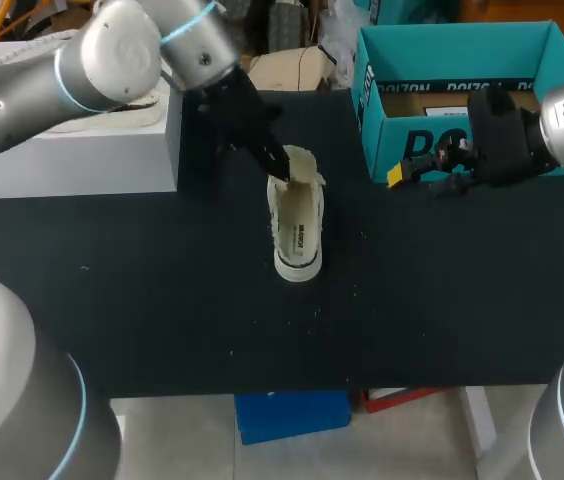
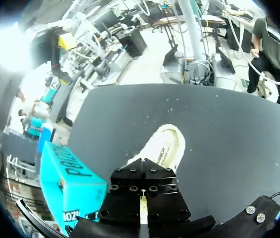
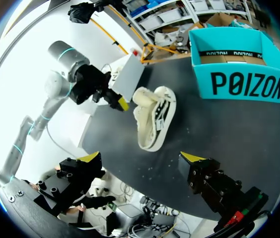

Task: Take the shoe out of the shoebox, open the shoe tongue, remove and reinsert the insole, then place the shoe into the shoebox

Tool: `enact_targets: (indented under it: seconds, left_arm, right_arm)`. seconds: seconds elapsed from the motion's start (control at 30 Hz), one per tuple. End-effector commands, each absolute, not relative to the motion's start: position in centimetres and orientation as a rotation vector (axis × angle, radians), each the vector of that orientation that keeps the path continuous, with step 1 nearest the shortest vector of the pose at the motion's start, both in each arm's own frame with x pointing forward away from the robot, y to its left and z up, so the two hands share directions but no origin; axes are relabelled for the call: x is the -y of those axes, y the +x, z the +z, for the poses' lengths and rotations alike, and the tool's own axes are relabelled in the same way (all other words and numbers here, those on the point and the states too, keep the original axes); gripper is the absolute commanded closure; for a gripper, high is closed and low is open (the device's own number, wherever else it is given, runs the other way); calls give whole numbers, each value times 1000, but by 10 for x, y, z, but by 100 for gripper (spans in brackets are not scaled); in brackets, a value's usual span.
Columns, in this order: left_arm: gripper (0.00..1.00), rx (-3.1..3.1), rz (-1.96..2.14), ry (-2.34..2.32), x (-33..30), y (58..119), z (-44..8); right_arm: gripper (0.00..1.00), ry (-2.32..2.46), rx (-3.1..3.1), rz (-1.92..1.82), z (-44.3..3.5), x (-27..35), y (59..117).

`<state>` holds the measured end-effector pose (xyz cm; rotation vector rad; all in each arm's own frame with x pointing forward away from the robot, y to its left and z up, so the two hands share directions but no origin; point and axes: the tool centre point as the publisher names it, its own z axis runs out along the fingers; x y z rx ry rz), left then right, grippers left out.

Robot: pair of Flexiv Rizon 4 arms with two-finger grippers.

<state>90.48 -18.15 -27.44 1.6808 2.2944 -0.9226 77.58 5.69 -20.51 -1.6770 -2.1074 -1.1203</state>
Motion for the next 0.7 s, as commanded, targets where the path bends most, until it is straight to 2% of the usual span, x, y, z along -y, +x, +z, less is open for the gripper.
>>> enact_targets:
  seconds: [0.03, 0.27, 0.53, 0.7]
  left_arm:
    - [100, -2199, -985, 1209, 135, 932, -233]
    - [100, -2237, -911, 1147, 135, 973, -231]
    - [100, -2286, -729, 1204, 159, 1009, -251]
    - [100, -2299, -759, 1222, 180, 1018, -268]
  right_arm:
    - [0, -1679, 2108, -1118, -204, -57, 776]
    - [0, -1679, 2108, -1118, -204, -57, 776]
    - [0, -1679, 2108, -1118, -204, -57, 776]
    - [0, -1679, 2108, -1118, -204, -57, 776]
